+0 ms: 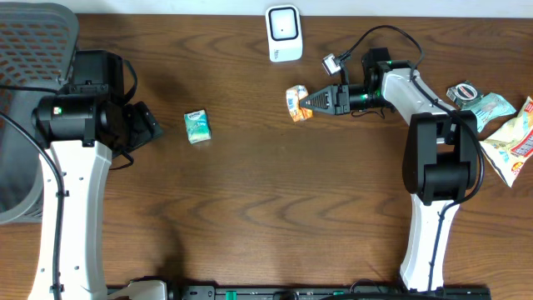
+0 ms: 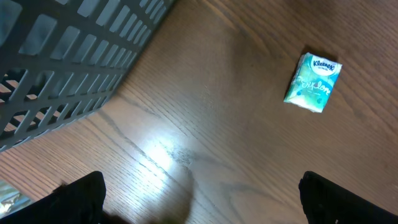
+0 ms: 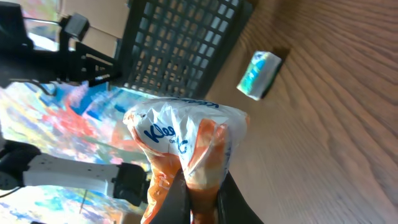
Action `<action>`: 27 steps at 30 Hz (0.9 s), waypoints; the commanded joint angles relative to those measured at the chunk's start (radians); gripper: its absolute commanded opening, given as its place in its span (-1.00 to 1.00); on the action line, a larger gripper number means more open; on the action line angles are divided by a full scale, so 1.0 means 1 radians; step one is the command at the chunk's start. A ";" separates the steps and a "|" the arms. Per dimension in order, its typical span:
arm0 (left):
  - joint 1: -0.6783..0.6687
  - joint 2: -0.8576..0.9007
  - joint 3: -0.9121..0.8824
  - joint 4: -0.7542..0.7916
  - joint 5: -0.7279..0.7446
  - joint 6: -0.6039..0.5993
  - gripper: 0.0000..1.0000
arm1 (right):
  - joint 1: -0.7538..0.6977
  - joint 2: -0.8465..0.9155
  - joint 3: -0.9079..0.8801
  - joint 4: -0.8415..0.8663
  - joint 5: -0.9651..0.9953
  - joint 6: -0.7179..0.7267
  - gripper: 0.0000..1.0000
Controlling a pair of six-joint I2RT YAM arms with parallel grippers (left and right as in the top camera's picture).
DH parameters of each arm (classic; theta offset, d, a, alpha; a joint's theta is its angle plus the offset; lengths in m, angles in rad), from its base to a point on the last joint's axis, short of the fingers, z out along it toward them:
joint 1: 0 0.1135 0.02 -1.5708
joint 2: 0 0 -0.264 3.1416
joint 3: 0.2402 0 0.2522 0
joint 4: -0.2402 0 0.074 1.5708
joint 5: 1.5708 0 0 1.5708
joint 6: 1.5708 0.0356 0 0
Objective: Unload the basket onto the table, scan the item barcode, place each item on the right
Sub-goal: 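Raise the orange Kleenex pack in front of the scanner window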
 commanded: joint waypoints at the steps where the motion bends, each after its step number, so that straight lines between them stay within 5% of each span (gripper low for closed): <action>1: 0.005 0.004 0.004 -0.003 -0.010 -0.009 0.95 | 0.029 0.011 -0.006 0.000 0.074 -0.001 -0.97; 17: 0.005 0.004 0.004 -0.003 -0.010 -0.009 0.96 | 0.137 0.011 0.185 0.020 0.874 0.402 -0.97; 23: 0.005 0.004 0.004 -0.003 -0.010 -0.009 0.96 | 0.227 0.011 0.361 0.059 1.433 0.408 -0.98; 27: 0.005 0.004 0.004 -0.003 -0.010 -0.009 0.95 | 0.295 0.012 0.384 0.229 1.850 0.320 -0.98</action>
